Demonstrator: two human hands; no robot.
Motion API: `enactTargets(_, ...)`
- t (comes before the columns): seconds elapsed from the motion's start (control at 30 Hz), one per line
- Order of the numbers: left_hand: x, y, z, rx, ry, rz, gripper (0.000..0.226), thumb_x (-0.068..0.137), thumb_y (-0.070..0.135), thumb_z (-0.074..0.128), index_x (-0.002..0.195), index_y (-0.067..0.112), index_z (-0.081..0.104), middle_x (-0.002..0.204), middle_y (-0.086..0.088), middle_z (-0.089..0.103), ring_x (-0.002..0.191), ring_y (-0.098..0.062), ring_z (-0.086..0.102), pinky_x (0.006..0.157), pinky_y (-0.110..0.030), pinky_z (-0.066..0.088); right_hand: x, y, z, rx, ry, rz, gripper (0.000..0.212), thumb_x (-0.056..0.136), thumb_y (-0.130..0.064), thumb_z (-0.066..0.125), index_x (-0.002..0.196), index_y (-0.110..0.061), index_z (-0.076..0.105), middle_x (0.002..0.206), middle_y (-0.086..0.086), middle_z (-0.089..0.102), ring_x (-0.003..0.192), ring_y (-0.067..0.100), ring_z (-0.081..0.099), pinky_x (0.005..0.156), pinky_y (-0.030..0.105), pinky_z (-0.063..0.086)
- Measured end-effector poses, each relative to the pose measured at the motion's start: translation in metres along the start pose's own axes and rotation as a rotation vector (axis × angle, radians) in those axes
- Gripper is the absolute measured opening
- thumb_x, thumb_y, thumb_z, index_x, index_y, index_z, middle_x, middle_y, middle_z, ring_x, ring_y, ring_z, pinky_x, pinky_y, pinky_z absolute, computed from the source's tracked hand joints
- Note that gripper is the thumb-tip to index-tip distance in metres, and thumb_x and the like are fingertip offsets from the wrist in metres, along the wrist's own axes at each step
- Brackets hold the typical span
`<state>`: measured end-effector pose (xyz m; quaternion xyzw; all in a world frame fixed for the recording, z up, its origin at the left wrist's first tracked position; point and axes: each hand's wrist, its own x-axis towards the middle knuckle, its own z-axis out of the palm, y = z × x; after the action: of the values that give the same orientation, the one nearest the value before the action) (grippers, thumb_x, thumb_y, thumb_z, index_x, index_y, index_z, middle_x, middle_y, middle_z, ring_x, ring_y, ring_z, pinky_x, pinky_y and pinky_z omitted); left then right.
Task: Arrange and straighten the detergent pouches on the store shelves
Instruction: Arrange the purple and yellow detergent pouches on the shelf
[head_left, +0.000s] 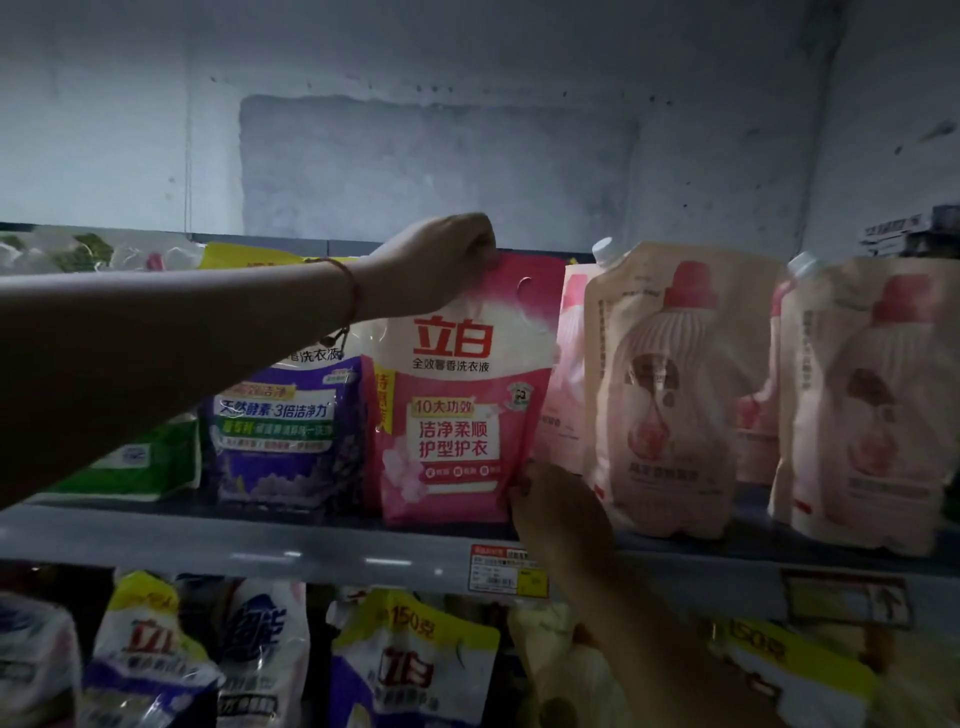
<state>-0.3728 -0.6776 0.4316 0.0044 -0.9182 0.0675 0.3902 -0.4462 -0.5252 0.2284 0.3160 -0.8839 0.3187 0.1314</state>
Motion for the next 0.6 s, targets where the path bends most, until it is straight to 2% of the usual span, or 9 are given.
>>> enactTargets(0.1, 0.004, -0.003, -0.002, -0.062, 0.035, -0.03, 0.017, 0.104, 0.02, 0.044, 0.104, 0.012, 0.058, 0.097, -0.004, 0.063, 0.078, -0.021, 0.06, 0.058, -0.028, 0.045, -0.002, 0.001, 0.0, -0.027, 0.043, 0.016, 0.029, 0.101, -0.033, 0.04, 0.097, -0.017, 0.064, 0.095, 0.001, 0.067, 0.086, 0.018, 0.064, 0.071, 0.029, 0.048)
enactTargets(0.23, 0.007, -0.016, -0.001, -0.047, 0.057, -0.053, 0.016, 0.104, 0.021, 0.048, 0.102, 0.011, 0.061, 0.097, -0.002, 0.06, 0.071, -0.009, 0.055, 0.054, -0.016, 0.037, 0.007, -0.001, -0.005, -0.086, -0.056, 0.146, 0.03, 0.1, -0.03, 0.042, 0.104, -0.013, 0.066, 0.106, 0.007, 0.068, 0.098, 0.024, 0.065, 0.084, 0.037, 0.054)
enactTargets(0.3, 0.008, -0.015, 0.001, -0.041, 0.059, -0.071, 0.018, 0.104, 0.021, 0.047, 0.102, 0.01, 0.061, 0.096, -0.003, 0.06, 0.071, -0.011, 0.055, 0.053, -0.018, 0.037, 0.008, -0.006, -0.012, -0.082, -0.122, 0.198, 0.03, 0.1, -0.031, 0.043, 0.108, -0.013, 0.066, 0.112, 0.008, 0.067, 0.104, 0.026, 0.064, 0.086, 0.037, 0.053)
enactTargets(0.43, 0.011, -0.003, 0.0, 0.052, 0.035, -0.075, 0.014, 0.103, 0.023, 0.049, 0.106, 0.018, 0.061, 0.096, -0.006, 0.067, 0.072, -0.017, 0.062, 0.055, -0.024, 0.045, 0.001, -0.01, -0.02, -0.078, -0.131, 0.123, 0.025, 0.1, -0.029, 0.045, 0.103, -0.016, 0.066, 0.11, 0.007, 0.068, 0.101, 0.025, 0.065, 0.08, 0.035, 0.052)
enactTargets(0.53, 0.002, 0.017, -0.002, 0.084, 0.058, 0.007, 0.023, 0.103, 0.022, 0.045, 0.119, 0.015, 0.06, 0.112, -0.012, 0.063, 0.089, -0.026, 0.064, 0.072, -0.038, 0.057, -0.016, -0.005, -0.029, -0.005, -0.049, -0.022, 0.021, 0.1, -0.029, 0.047, 0.097, -0.017, 0.064, 0.099, 0.002, 0.067, 0.09, 0.02, 0.066, 0.072, 0.027, 0.052)
enactTargets(0.6, -0.012, 0.035, 0.0, 0.186, 0.118, 0.117, 0.036, 0.102, 0.028, 0.045, 0.134, 0.016, 0.053, 0.128, -0.015, 0.056, 0.109, -0.032, 0.059, 0.091, -0.046, 0.054, -0.034, -0.003, -0.045, 0.003, 0.07, -0.148, 0.018, 0.098, -0.03, 0.051, 0.102, -0.015, 0.061, 0.101, 0.001, 0.063, 0.091, 0.016, 0.061, 0.071, 0.022, 0.049)
